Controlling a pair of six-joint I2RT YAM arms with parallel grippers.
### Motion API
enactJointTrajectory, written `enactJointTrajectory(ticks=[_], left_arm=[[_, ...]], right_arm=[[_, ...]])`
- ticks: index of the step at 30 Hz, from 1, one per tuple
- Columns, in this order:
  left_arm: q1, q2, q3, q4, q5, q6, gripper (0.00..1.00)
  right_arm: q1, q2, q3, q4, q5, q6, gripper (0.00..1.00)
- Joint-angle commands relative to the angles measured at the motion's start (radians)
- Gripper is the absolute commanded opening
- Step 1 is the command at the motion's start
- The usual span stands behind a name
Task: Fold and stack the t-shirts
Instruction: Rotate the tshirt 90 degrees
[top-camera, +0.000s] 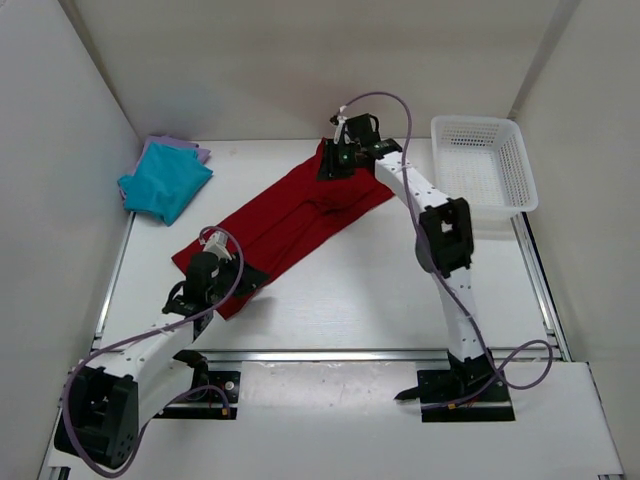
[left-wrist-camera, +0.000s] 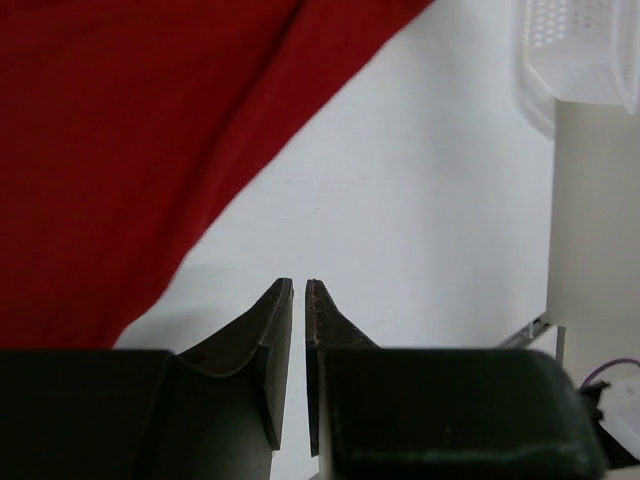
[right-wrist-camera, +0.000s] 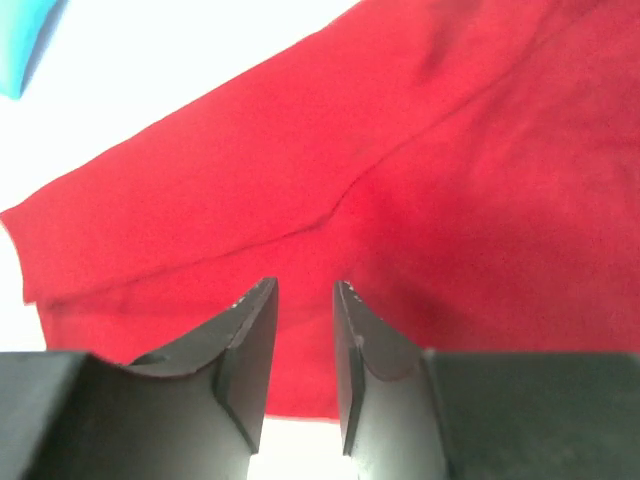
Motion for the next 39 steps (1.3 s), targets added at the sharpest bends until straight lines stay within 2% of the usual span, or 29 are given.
enactJointTrajectory(ticks=[1,2,4,5,6,8,12,15,18,21,23,24,26,27,28,29,31,32,34,36,37,39], left_arm=[[0.019,0.005,0.01,-0.011,-0.022,0.026,0.23],[0.016,0.026,0.013,0.004,-0.014,0.03,0.23],[0.011,0.056,0.013,0.044,-0.003,0.004,0.23],[-0.013,0.079,0.011,0.067,0.001,-0.004,0.23],[-0.024,0.089,0.017,0.079,-0.002,-0.007,0.22],[-0.074,0.128,0.037,0.087,-0.006,-0.002,0.23],[-0.09,0.166,0.056,0.112,0.0,-0.007,0.22],[-0.096,0.172,0.06,0.109,0.003,-0.008,0.23],[-0.099,0.175,0.057,0.109,0.006,-0.004,0.23],[-0.102,0.172,0.059,0.107,0.009,-0.008,0.22],[-0.107,0.174,0.065,0.101,0.012,-0.001,0.23],[-0.107,0.175,0.068,0.095,0.02,-0.002,0.23],[-0.107,0.171,0.077,0.078,0.023,0.01,0.23],[-0.098,0.168,0.08,0.069,0.024,0.012,0.23],[-0.085,0.162,0.089,0.069,0.029,0.018,0.24],[-0.082,0.165,0.092,0.054,0.047,0.035,0.24],[-0.047,0.16,0.123,0.032,0.069,0.041,0.24],[-0.036,0.157,0.129,0.011,0.084,0.053,0.24],[0.002,0.146,0.149,-0.012,0.113,0.065,0.24],[0.042,0.128,0.157,-0.028,0.133,0.073,0.24],[0.065,0.114,0.163,-0.039,0.144,0.076,0.25],[0.092,0.096,0.18,-0.071,0.153,0.088,0.25]], right_arm=[[0.031,-0.345,-0.301,0.015,0.12,-0.131,0.27],[0.012,-0.439,-0.494,0.121,0.133,-0.131,0.28],[-0.046,-0.545,-0.734,0.261,0.083,-0.048,0.25],[-0.095,-0.58,-0.798,0.339,0.049,-0.028,0.24],[-0.134,-0.582,-0.895,0.361,0.043,-0.01,0.18],[-0.189,-0.573,-0.977,0.396,0.035,-0.002,0.12],[-0.249,-0.503,-0.979,0.398,0.033,-0.002,0.07],[-0.271,-0.392,-0.883,0.354,0.03,-0.011,0.07],[-0.259,-0.247,-0.697,0.247,0.003,-0.014,0.07],[-0.228,-0.04,-0.414,0.151,-0.028,-0.016,0.14],[-0.194,0.042,-0.155,0.057,-0.017,-0.031,0.19],[-0.185,0.077,-0.042,-0.022,0.002,-0.042,0.19],[-0.157,0.087,0.057,-0.138,0.099,-0.072,0.2],[-0.15,0.056,0.053,-0.189,0.157,-0.085,0.2],[-0.14,0.0,0.03,-0.193,0.194,-0.098,0.2],[-0.125,-0.045,-0.064,-0.171,0.207,-0.105,0.21],[-0.113,-0.264,-0.303,0.0,0.24,-0.094,0.28],[-0.105,-0.315,-0.453,0.033,0.234,-0.071,0.32],[-0.091,-0.482,-0.666,0.201,0.15,-0.013,0.36],[-0.042,-0.582,-0.938,0.354,0.063,0.064,0.41],[0.013,-0.614,-1.041,0.454,0.008,0.082,0.44],[0.126,-0.607,-1.141,0.558,-0.034,0.186,0.47]])
